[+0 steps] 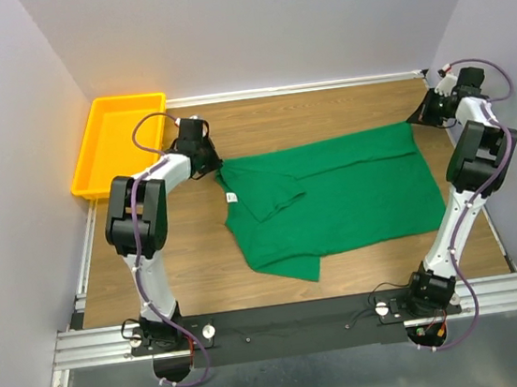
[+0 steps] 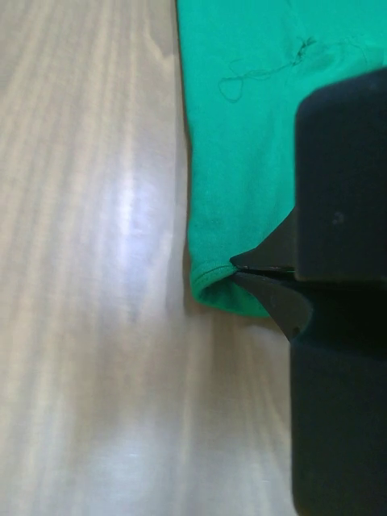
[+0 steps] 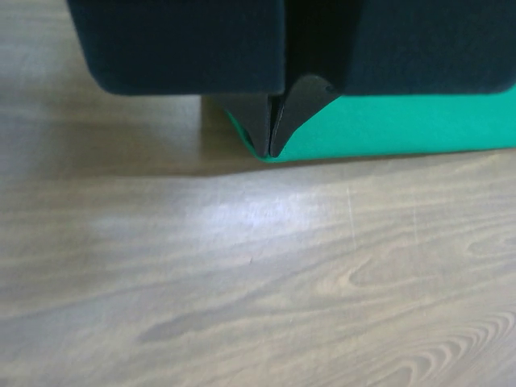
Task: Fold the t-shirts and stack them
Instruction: Fold the tshirt
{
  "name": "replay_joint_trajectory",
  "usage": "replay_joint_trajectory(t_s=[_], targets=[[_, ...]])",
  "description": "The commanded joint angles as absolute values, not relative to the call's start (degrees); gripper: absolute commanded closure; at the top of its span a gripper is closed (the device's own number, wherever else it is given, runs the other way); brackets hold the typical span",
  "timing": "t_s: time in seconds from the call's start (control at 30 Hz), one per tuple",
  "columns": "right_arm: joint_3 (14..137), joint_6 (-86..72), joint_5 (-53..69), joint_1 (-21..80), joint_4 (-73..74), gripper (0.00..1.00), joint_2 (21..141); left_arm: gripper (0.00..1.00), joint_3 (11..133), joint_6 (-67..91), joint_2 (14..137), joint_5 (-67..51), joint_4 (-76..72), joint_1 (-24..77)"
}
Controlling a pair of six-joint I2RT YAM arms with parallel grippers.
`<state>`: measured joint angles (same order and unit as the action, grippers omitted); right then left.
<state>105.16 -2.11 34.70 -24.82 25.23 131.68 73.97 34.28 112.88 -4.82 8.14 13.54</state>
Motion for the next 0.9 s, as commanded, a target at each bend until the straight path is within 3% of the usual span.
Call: replay_joint_trajectory(t_s=[0.0,0.5,0.53,0.57,0.6,0.63,0.67,0.73,0.87], targets=[[109.86,-4.66,32.43,-24.87,24.96,0.99,135.26,1.0,79.96,34.37,115.83,-5.1,9.22,12.57],[119.26,-8.88,26.64,-23.73,24.08,0.98,139.31,1.0,107.65,33.05,130.33,-4.22,21.09,10.99],[119.96,-9.22,25.76,-23.38,24.0,0.9,139.48,0.98,108.88,33.05,131.91,-4.57,21.79,10.99],[120.06,-9.4,22.71,-23.12,23.82,0.81,139.48,0.78,111.25,33.05,132.71,-4.74,23.36,10.81],[120.15,-10.01,20.94,-22.94,23.82,0.69,139.48,0.67,112.57,32.96,133.58,-4.92,24.25,10.81],[120.23,-10.28,20.31,-22.85,23.82,0.5,139.48,0.58,114.24,32.44,134.46,-5.1,25.48,10.72],[120.15,-10.46,19.43,-22.76,23.82,0.43,139.22,0.45,117.39,32.08,135.69,-4.49,27.92,10.72],[119.36,-10.29,19.34,-22.76,23.82,0.37,138.26,0.39,119.35,31.38,135.01,-1.6,28.65,10.72],[115.5,-7.48,22.4,-22.68,23.47,0.26,131.5,0.32,116.64,26.47,121.06,3.42,21.99,10.9]])
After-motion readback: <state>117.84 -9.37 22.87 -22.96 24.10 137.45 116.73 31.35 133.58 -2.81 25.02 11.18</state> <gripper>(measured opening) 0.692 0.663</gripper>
